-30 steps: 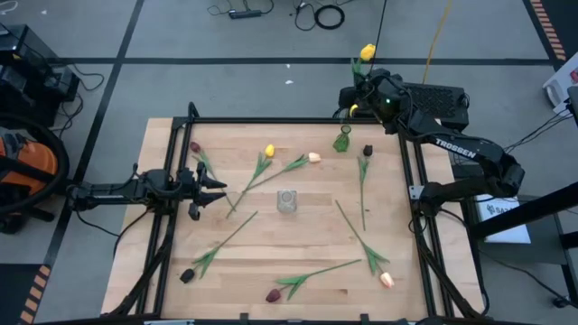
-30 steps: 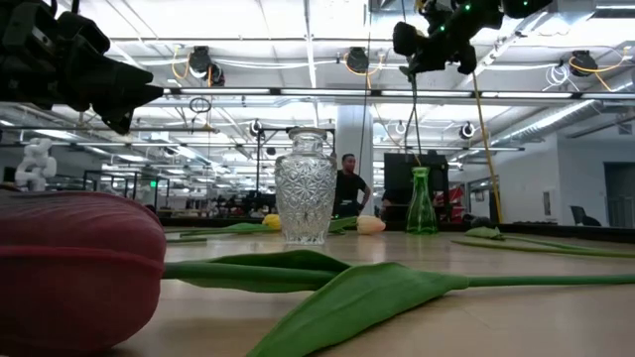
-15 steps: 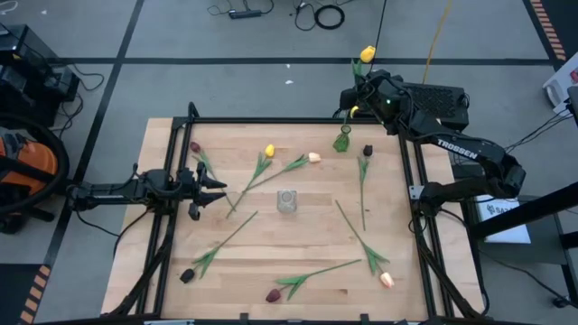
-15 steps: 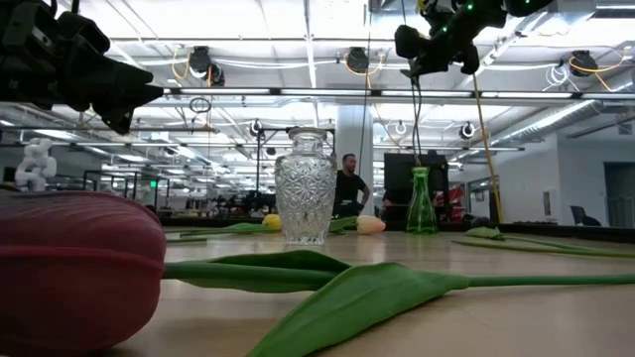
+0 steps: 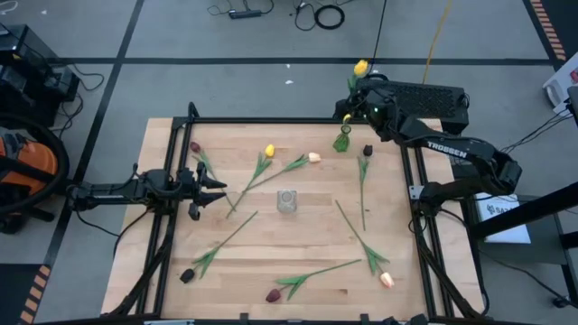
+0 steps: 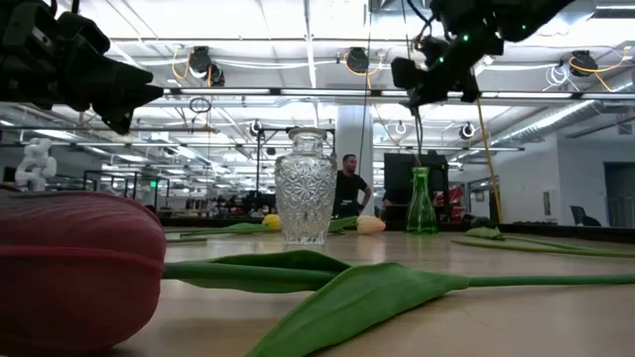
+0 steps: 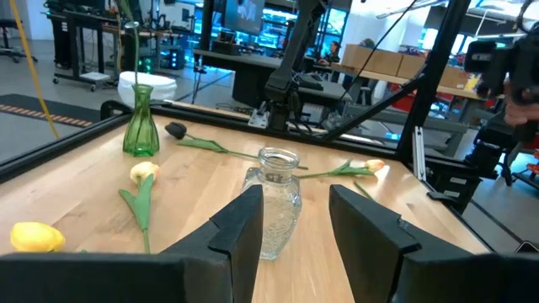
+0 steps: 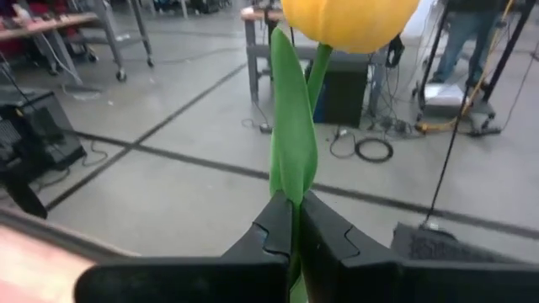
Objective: Sort flowers into vase by color
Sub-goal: Put the right yellow tulip into the green vase, then put the top dark red tulip into the transparent vase
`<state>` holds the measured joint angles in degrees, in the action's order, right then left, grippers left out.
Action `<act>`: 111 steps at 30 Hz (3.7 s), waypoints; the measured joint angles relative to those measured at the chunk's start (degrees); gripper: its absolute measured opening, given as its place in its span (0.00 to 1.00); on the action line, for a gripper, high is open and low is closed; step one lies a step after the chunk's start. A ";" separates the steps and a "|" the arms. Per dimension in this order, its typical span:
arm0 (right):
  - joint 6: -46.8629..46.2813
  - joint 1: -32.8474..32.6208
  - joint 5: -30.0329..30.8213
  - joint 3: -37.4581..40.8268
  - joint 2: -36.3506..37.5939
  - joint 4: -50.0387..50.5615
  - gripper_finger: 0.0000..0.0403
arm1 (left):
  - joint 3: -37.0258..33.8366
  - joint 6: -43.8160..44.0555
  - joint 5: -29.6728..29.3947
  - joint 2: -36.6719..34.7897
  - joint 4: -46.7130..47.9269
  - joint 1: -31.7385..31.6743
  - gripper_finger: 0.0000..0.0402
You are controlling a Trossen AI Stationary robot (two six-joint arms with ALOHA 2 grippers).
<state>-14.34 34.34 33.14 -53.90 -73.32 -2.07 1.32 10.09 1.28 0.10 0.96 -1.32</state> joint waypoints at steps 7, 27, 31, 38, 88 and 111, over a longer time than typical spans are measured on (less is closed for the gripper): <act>-0.14 -1.74 -0.28 4.02 -0.02 -0.31 0.00 | 0.00 0.00 0.00 -0.01 0.00 0.01 0.36; -0.01 -3.07 -0.41 4.84 0.00 0.13 0.19 | 0.00 0.00 0.00 0.00 0.01 0.00 0.36; -0.01 -3.07 -0.47 4.84 0.00 0.11 0.28 | 0.00 0.00 0.00 0.00 0.01 -0.01 0.36; 0.00 -3.43 -0.47 4.84 1.41 0.09 0.40 | 0.00 0.00 0.00 -0.01 -0.01 0.01 0.36; -50.24 -23.24 -15.24 4.82 15.88 44.35 0.46 | 0.00 7.60 -1.58 0.00 -0.80 -0.01 0.36; -59.46 -30.13 -15.39 4.82 10.40 44.35 0.46 | 12.18 14.12 -10.17 5.27 -0.57 -0.09 0.36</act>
<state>-73.80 4.21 17.75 -49.08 -62.92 42.28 13.50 24.20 -8.89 5.37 0.39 -1.41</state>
